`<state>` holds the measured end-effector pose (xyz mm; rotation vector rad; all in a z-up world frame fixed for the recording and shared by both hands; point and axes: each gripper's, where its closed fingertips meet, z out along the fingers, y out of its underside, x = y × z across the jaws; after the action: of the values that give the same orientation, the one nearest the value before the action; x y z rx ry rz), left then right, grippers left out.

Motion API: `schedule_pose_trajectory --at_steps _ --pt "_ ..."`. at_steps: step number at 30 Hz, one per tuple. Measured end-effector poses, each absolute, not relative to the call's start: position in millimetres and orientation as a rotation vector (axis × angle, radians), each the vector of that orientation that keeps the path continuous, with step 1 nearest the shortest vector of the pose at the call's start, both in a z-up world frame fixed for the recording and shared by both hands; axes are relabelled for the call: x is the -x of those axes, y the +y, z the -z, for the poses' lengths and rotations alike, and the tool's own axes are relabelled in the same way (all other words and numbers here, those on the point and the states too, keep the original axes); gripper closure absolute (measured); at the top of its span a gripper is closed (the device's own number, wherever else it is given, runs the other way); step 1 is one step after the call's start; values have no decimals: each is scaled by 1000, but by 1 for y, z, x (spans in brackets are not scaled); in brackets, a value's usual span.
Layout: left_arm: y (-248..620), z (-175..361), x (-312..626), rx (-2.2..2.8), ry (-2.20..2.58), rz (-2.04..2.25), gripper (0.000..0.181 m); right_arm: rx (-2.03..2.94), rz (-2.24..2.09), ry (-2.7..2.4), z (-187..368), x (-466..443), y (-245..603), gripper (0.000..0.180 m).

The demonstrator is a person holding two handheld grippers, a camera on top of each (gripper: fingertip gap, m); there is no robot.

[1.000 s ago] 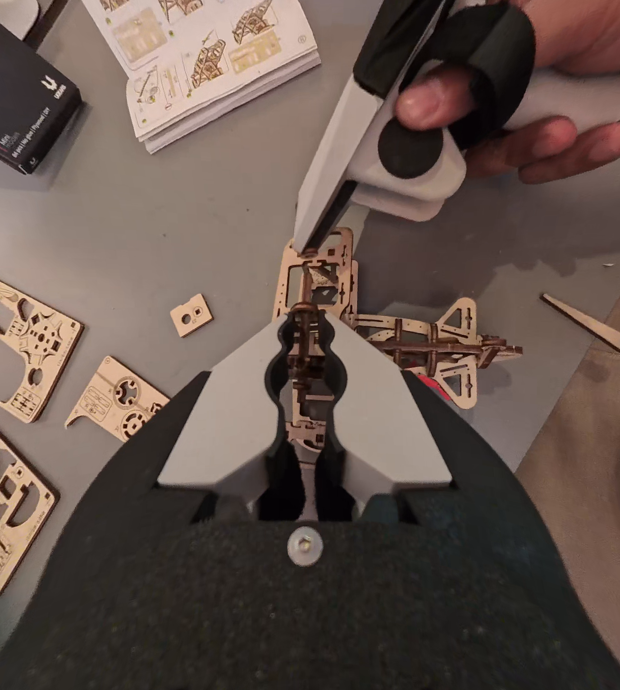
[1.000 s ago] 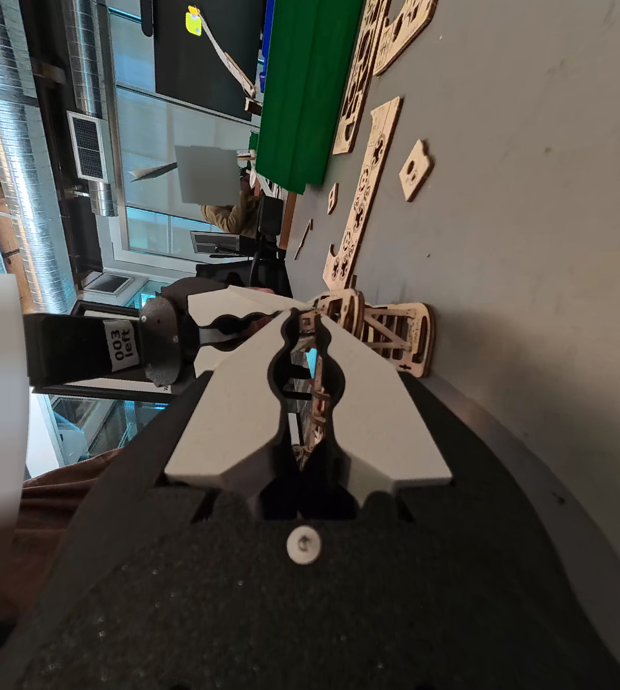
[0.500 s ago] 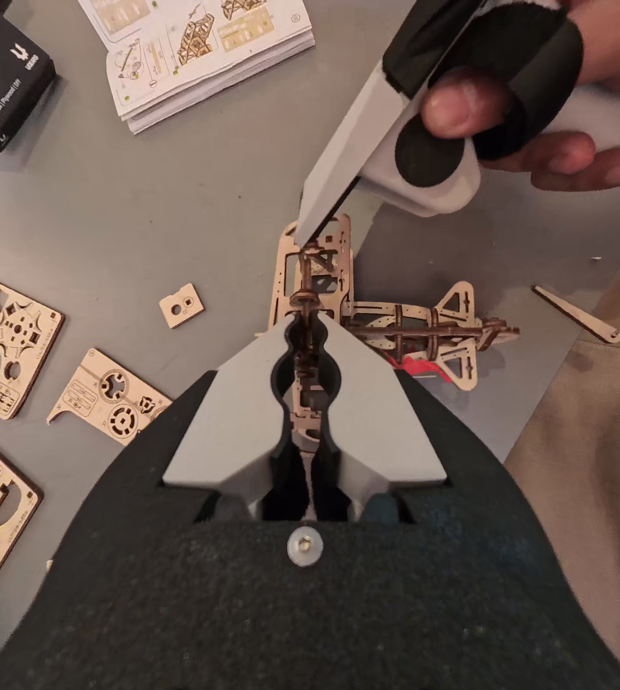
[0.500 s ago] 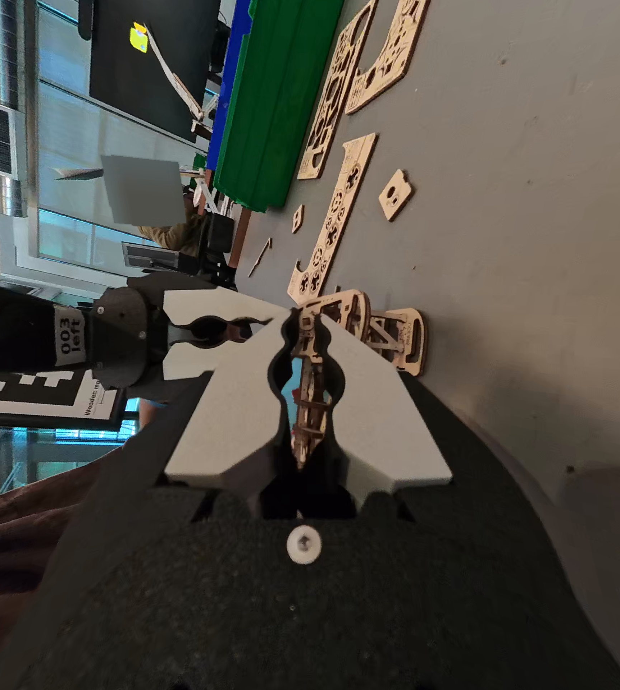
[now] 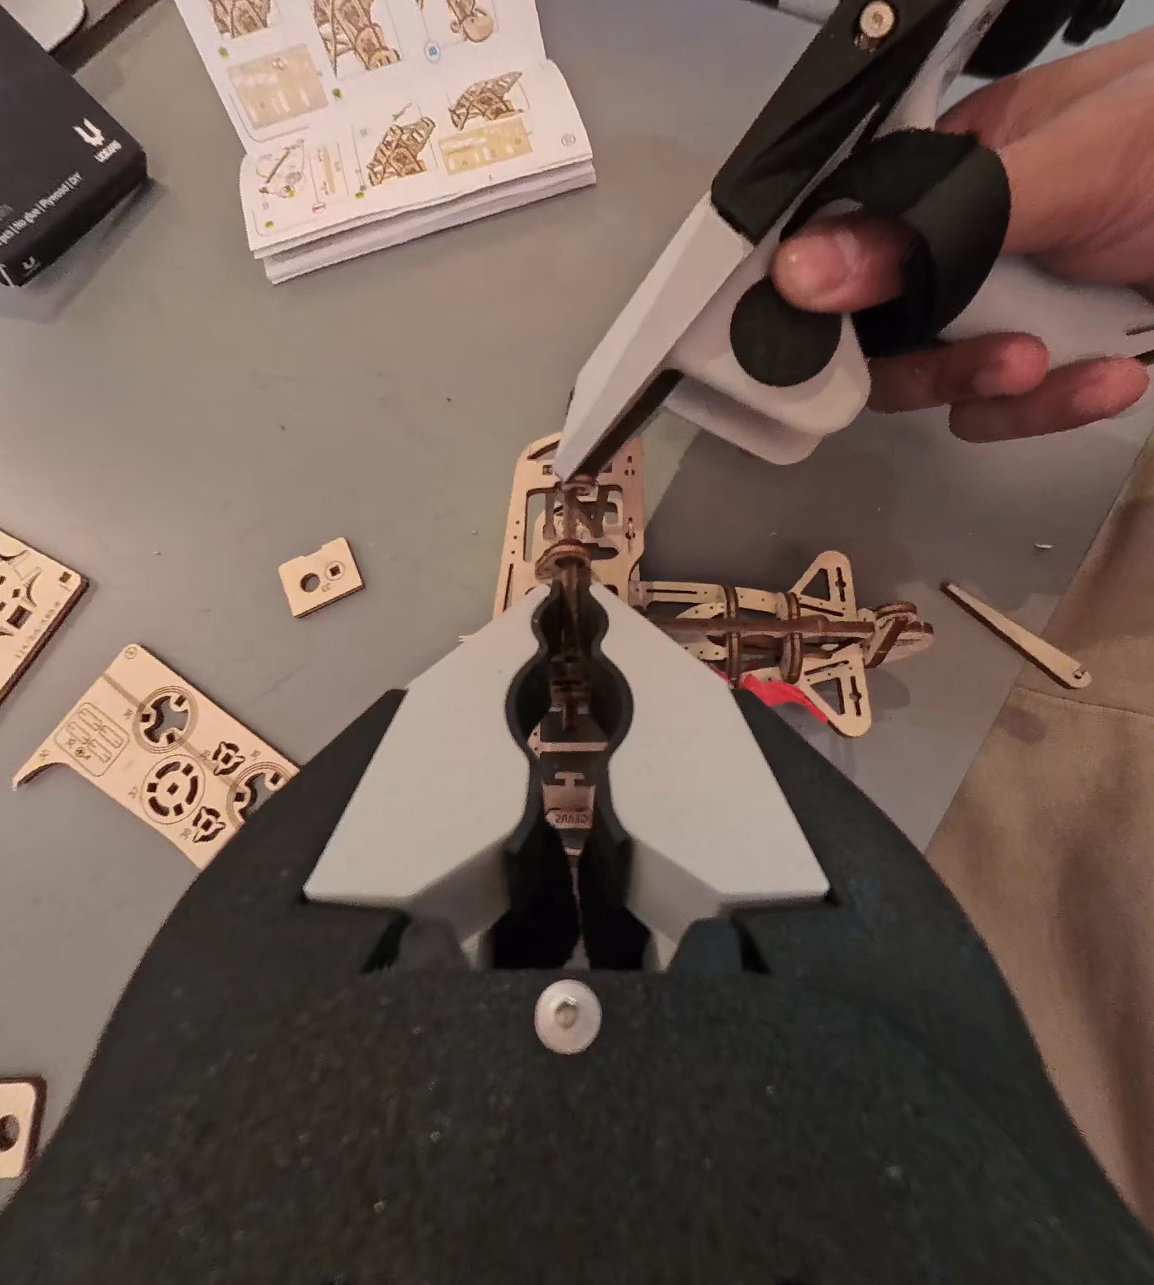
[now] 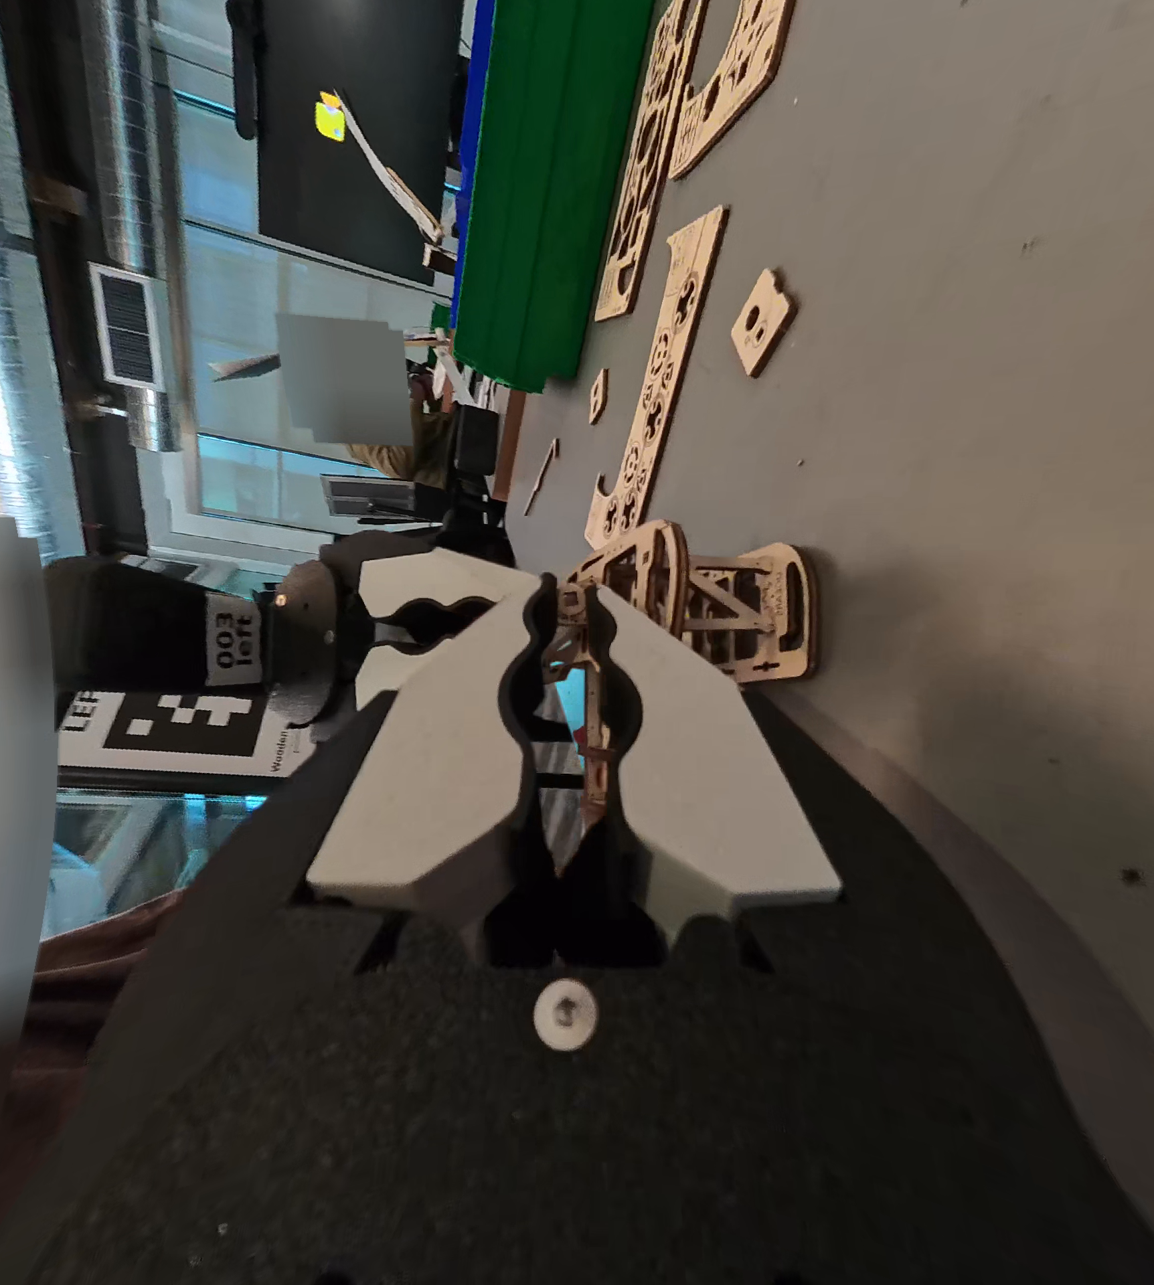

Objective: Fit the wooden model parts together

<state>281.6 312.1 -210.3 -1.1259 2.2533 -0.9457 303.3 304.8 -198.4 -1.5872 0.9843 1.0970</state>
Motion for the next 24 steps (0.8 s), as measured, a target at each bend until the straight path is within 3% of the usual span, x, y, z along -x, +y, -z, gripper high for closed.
schedule_pose_trajectory --at_steps 7,15,21,24 --pt "310 205 -281 1114 2228 964 181 1549 -1127 988 193 -304 304 174" --pt "308 213 -282 1116 2244 941 180 1847 -713 810 205 -306 304 173" --pt "310 213 -283 1138 2244 967 180 1915 -331 396 181 -317 291 173" --pt "311 214 -282 1141 2246 968 180 2247 -65 28 210 -315 254 173"
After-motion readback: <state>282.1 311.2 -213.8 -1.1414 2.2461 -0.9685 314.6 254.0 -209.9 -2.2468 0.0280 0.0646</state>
